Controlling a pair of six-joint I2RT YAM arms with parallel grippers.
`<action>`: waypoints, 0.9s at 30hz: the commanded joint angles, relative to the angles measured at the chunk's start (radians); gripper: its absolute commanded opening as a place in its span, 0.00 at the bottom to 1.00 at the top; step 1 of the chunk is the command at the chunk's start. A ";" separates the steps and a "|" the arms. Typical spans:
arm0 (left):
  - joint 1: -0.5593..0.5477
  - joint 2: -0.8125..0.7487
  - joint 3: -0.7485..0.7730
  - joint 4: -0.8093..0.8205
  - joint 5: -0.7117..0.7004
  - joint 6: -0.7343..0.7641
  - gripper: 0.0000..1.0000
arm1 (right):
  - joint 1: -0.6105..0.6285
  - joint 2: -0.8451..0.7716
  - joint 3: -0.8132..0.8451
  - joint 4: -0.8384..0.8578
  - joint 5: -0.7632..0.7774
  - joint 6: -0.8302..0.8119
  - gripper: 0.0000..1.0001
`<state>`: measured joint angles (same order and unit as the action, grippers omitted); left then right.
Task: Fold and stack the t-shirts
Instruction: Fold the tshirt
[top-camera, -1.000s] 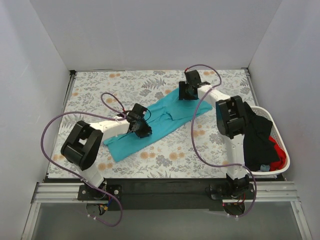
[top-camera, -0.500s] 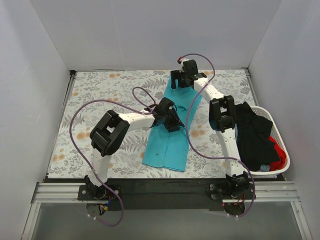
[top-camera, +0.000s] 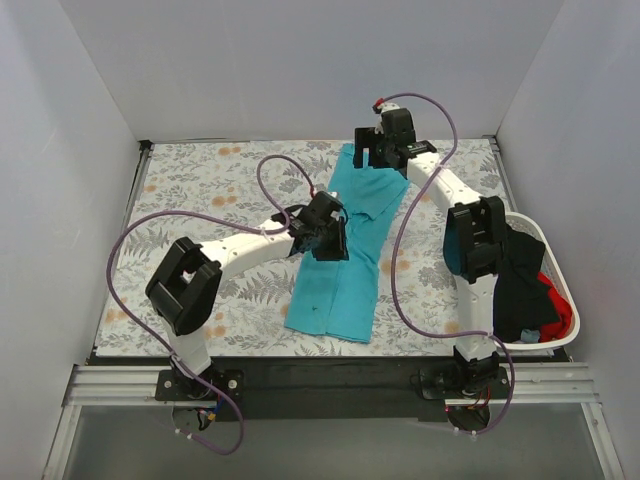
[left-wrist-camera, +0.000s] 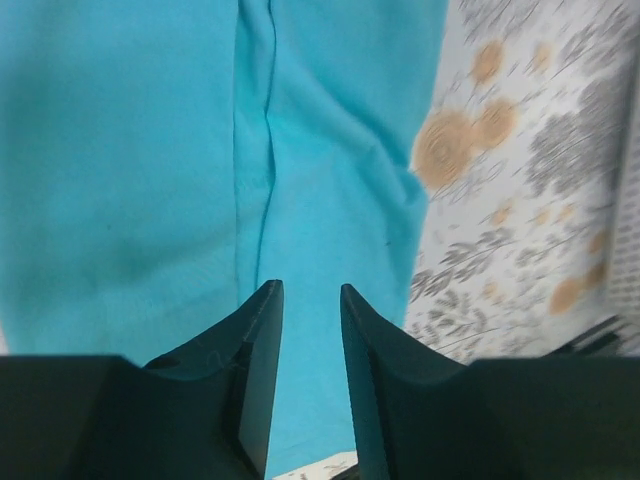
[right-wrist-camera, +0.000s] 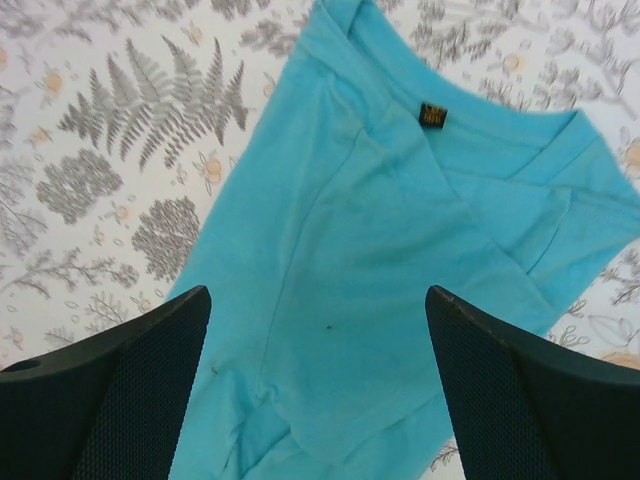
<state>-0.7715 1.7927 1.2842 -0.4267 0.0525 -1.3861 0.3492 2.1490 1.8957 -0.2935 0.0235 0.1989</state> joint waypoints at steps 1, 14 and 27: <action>-0.090 0.017 -0.017 -0.086 -0.098 0.107 0.27 | 0.008 0.032 -0.064 -0.012 0.019 0.042 0.94; -0.248 0.146 -0.026 -0.173 -0.228 0.099 0.24 | 0.007 0.242 0.045 -0.079 0.027 -0.032 0.94; -0.324 0.169 0.017 -0.133 -0.114 -0.001 0.22 | -0.021 0.328 0.193 -0.076 -0.054 -0.190 0.97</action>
<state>-1.0756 1.9301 1.2919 -0.5346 -0.1265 -1.3464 0.3515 2.4435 2.0468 -0.3584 0.0151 0.0608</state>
